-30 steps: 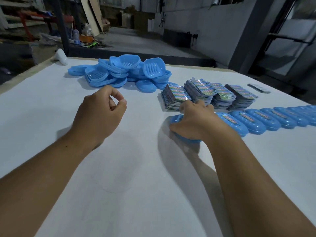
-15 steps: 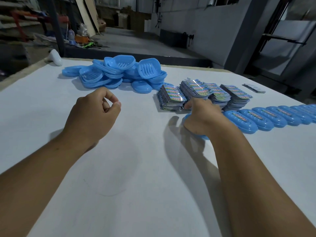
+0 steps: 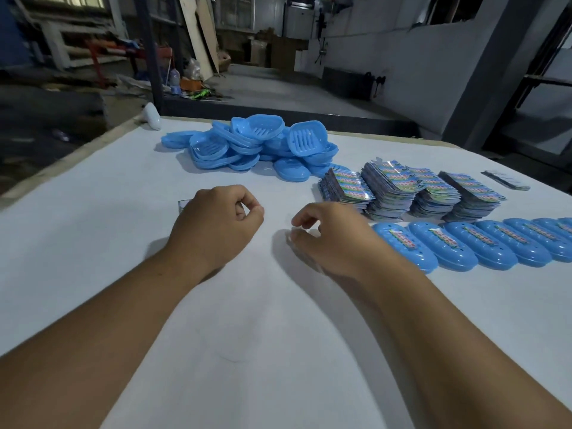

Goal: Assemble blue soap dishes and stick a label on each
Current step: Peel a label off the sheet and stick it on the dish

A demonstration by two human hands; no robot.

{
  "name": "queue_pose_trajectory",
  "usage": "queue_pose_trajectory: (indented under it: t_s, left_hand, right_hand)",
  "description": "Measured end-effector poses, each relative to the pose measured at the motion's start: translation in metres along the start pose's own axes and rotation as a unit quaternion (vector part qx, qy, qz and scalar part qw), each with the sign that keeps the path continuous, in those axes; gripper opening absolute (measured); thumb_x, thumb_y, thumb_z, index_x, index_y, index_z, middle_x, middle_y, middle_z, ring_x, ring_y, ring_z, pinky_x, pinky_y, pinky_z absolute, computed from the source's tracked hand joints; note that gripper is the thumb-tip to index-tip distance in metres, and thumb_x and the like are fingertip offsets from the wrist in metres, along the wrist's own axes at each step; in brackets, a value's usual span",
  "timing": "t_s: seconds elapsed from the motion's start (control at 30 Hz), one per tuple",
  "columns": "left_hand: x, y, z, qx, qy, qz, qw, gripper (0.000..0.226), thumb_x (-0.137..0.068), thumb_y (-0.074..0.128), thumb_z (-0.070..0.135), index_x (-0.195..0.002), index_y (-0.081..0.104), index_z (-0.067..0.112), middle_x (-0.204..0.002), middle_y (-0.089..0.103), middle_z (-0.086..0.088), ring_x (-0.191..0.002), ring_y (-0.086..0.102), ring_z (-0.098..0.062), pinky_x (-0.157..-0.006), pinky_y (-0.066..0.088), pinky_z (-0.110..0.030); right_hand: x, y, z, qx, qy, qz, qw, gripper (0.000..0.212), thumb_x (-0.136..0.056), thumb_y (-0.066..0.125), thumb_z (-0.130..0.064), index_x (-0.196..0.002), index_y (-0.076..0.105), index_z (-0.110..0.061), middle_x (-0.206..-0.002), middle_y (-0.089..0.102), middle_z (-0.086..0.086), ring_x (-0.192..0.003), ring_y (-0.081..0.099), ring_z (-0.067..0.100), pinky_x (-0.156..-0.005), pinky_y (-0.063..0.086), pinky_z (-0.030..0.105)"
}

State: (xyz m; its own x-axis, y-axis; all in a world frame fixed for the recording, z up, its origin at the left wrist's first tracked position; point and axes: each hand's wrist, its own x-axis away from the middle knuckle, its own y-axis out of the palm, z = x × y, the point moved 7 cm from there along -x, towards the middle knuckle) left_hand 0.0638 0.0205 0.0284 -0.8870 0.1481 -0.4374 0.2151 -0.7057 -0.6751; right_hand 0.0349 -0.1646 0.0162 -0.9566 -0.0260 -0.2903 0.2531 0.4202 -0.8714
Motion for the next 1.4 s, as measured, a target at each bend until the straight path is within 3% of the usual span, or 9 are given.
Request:
queue_pose_trajectory:
  t_s: [0.17, 0.33, 0.4, 0.47, 0.63, 0.8, 0.97, 1.23, 1.4]
  left_hand:
    - [0.000, 0.001, -0.007, -0.011, -0.021, 0.002, 1.000, 0.017, -0.091, 0.066, 0.034, -0.076, 0.067, 0.026, -0.055, 0.058, 0.009, -0.063, 0.057, -0.011, -0.069, 0.050, -0.030]
    - [-0.027, -0.017, -0.031, 0.000, -0.089, 0.070, 0.994, 0.019, -0.092, 0.062, 0.031, -0.077, 0.067, 0.021, -0.069, 0.063, 0.011, -0.073, 0.061, -0.013, -0.067, 0.047, -0.026]
    - [-0.048, -0.023, -0.042, -0.022, -0.092, 0.083, 0.992, 0.013, -0.093, 0.062, 0.028, -0.084, 0.068, 0.020, -0.076, 0.065, 0.009, -0.076, 0.061, -0.012, -0.064, 0.043, -0.024]
    - [-0.069, -0.026, -0.055, -0.044, -0.090, 0.089, 0.991, 0.010, -0.094, 0.061, 0.026, -0.095, 0.070, 0.020, -0.090, 0.069, 0.004, -0.086, 0.063, -0.016, -0.070, 0.047, -0.026]
    - [-0.114, -0.016, -0.079, -0.126, -0.072, 0.090, 0.985, 0.028, -0.099, 0.060, 0.030, -0.121, 0.070, 0.016, -0.124, 0.067, -0.005, -0.121, 0.053, -0.027, -0.096, 0.047, -0.041]
    - [-0.134, 0.001, -0.087, -0.139, -0.089, 0.065, 0.984, 0.026, -0.096, 0.065, 0.035, -0.114, 0.074, 0.018, -0.114, 0.072, -0.004, -0.110, 0.060, -0.028, -0.091, 0.053, -0.042]
    - [-0.137, 0.006, -0.091, -0.093, -0.092, 0.068, 0.989, 0.013, -0.094, 0.067, 0.028, -0.095, 0.077, 0.020, -0.096, 0.075, 0.002, -0.100, 0.063, -0.024, -0.085, 0.056, -0.044]
    - [-0.113, -0.022, -0.076, -0.046, -0.028, 0.165, 0.985, 0.016, -0.104, 0.052, 0.026, -0.105, 0.062, 0.013, -0.100, 0.068, -0.002, -0.097, 0.059, -0.021, -0.077, 0.049, -0.033]
    - [-0.081, -0.049, -0.051, 0.116, -0.077, 0.179, 0.974, 0.014, -0.104, 0.051, 0.030, -0.099, 0.058, 0.019, -0.083, 0.057, 0.017, -0.082, 0.060, -0.004, -0.075, 0.060, -0.038]
  right_hand:
    - [-0.001, 0.007, -0.001, 0.013, -0.008, -0.012, 1.000, 0.014, -0.090, 0.065, -0.040, -0.098, 0.073, -0.031, -0.093, 0.061, -0.017, -0.086, 0.055, 0.007, -0.070, 0.038, 0.025]
    - [-0.002, 0.007, 0.002, 0.014, -0.013, -0.017, 1.000, 0.010, -0.089, 0.066, -0.041, -0.094, 0.071, -0.034, -0.087, 0.056, -0.021, -0.084, 0.052, 0.005, -0.064, 0.030, 0.007]
    - [-0.003, 0.007, 0.000, 0.015, -0.021, -0.016, 1.000, 0.010, -0.090, 0.067, -0.041, -0.093, 0.072, -0.033, -0.085, 0.056, -0.020, -0.085, 0.051, 0.006, -0.063, 0.031, 0.012]
    - [-0.004, 0.007, -0.001, 0.017, -0.024, -0.015, 0.999, 0.012, -0.090, 0.067, -0.042, -0.093, 0.072, -0.032, -0.086, 0.057, -0.019, -0.085, 0.050, 0.007, -0.066, 0.031, 0.021]
    - [-0.005, 0.007, -0.002, 0.028, -0.036, -0.016, 0.999, 0.016, -0.091, 0.066, -0.043, -0.095, 0.073, -0.030, -0.097, 0.066, -0.013, -0.084, 0.052, 0.007, -0.065, 0.030, 0.018]
    - [-0.006, 0.008, -0.002, 0.015, -0.033, -0.021, 0.999, 0.021, -0.090, 0.066, -0.048, -0.102, 0.072, -0.032, -0.100, 0.065, -0.015, -0.082, 0.051, 0.003, -0.066, 0.032, 0.000]
    - [-0.006, 0.009, -0.004, 0.008, -0.028, -0.033, 0.999, 0.024, -0.090, 0.065, -0.049, -0.107, 0.071, -0.033, -0.102, 0.065, -0.016, -0.082, 0.050, 0.000, -0.066, 0.031, 0.001]
    - [-0.005, 0.006, -0.005, -0.011, -0.018, -0.032, 0.999, 0.024, -0.090, 0.063, -0.051, -0.108, 0.069, -0.036, -0.101, 0.064, -0.021, -0.082, 0.049, -0.012, -0.064, 0.032, 0.003]
    - [-0.008, -0.005, -0.009, -0.063, -0.018, 0.049, 0.997, 0.017, -0.090, 0.068, -0.038, -0.106, 0.072, -0.033, -0.087, 0.064, -0.024, -0.083, 0.052, -0.011, -0.066, 0.035, 0.003]
